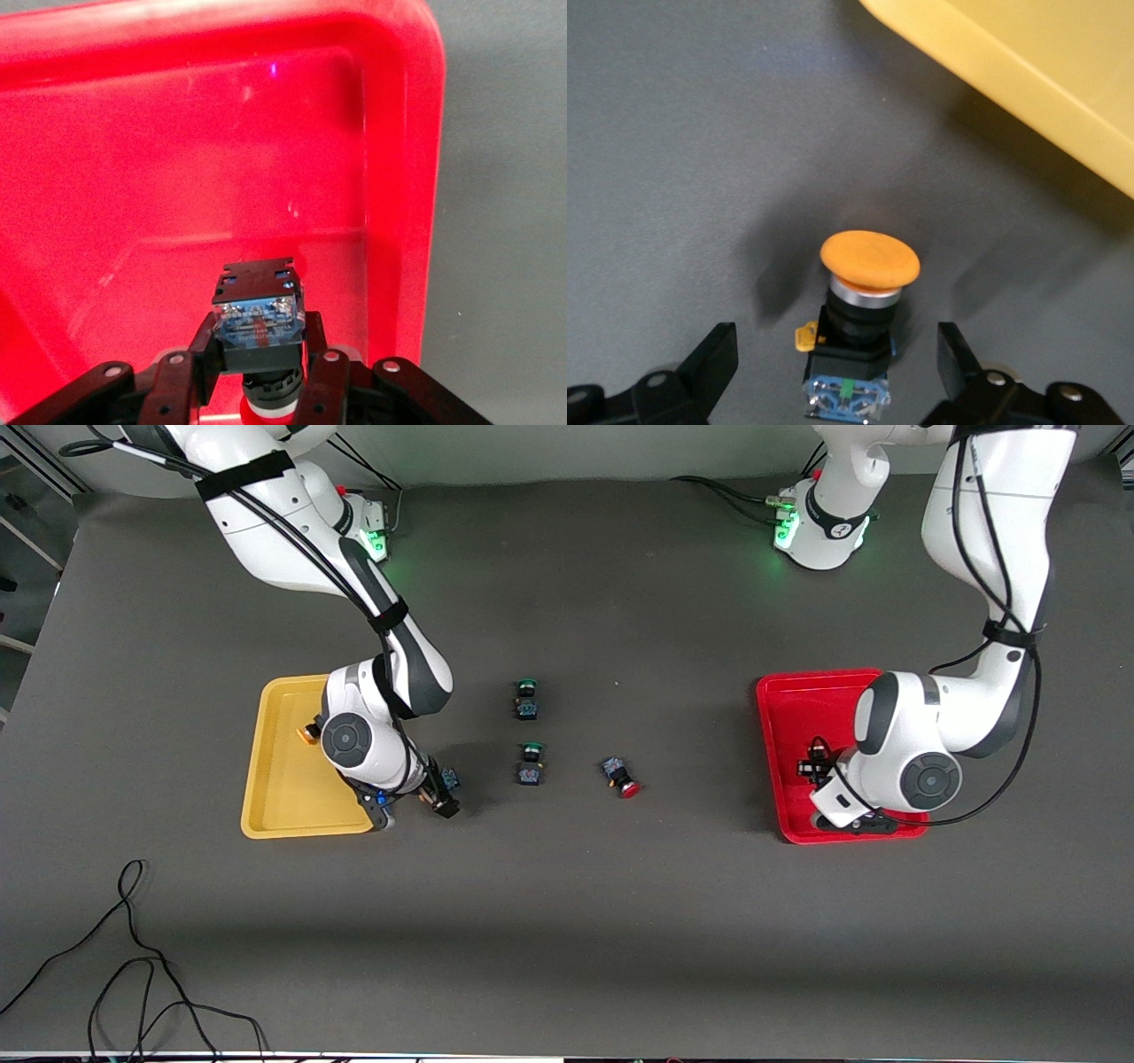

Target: Place red and yellow buttons in trays

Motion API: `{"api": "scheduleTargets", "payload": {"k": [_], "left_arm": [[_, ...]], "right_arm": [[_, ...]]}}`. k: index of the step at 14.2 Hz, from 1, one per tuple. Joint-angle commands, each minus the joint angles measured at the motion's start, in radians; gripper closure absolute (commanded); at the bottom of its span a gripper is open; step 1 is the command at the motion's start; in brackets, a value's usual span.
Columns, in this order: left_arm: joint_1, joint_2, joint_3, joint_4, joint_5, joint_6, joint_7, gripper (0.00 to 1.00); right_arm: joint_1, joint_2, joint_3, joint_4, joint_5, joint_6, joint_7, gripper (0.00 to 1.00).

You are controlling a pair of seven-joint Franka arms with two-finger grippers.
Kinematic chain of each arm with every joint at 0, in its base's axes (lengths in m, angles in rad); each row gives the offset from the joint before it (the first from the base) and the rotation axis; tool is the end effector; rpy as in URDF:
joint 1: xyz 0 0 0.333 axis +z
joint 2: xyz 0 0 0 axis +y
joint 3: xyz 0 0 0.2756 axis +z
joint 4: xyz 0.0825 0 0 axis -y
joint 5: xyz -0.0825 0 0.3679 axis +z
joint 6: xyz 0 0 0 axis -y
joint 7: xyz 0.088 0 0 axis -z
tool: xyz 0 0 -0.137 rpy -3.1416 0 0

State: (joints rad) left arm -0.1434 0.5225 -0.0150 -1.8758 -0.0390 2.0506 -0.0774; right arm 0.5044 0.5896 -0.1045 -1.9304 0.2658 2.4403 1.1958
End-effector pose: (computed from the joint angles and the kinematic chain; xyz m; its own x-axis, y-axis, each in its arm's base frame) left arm 0.5474 -0.0908 0.1569 0.9379 -0.0541 -0.3427 -0.0549 -0.9985 0.0074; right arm 0.5338 0.2295 0.1235 0.5425 -0.8314 -0.1202 -0.8342 -0.5501 0.0397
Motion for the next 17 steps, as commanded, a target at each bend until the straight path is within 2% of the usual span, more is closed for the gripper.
{"api": "scheduleTargets", "payload": {"k": [1,3,6,8,11,13,17], "left_arm": [[-0.010,-0.010,0.006,0.015,0.018,-0.026,0.002,0.13],[-0.008,-0.050,0.006,0.050,0.018,-0.122,0.002,0.03],[-0.013,-0.065,-0.003,0.203,-0.002,-0.323,-0.031,0.01],[-0.047,-0.053,-0.010,0.273,-0.082,-0.334,-0.195,0.01],[-0.134,-0.049,-0.011,0.322,-0.154,-0.270,-0.463,0.01],[-0.216,-0.045,-0.011,0.322,-0.160,-0.151,-0.690,0.01],[-0.378,0.034,-0.010,0.322,-0.073,0.017,-0.954,0.01]], "right_arm": [[-0.001,-0.011,0.006,-0.025,0.020,0.026,0.014,0.11],[-0.001,-0.013,0.008,-0.027,0.020,0.031,0.011,0.31],[-0.003,-0.019,0.008,-0.027,0.020,0.034,0.010,0.63],[-0.003,-0.043,0.008,-0.027,0.020,0.025,0.008,0.74],[-0.012,-0.141,0.005,-0.021,0.020,-0.068,-0.005,0.76],[-0.024,-0.235,-0.010,-0.022,0.020,-0.179,-0.066,0.76],[-0.035,-0.359,-0.134,-0.027,0.006,-0.360,-0.280,0.76]]}}
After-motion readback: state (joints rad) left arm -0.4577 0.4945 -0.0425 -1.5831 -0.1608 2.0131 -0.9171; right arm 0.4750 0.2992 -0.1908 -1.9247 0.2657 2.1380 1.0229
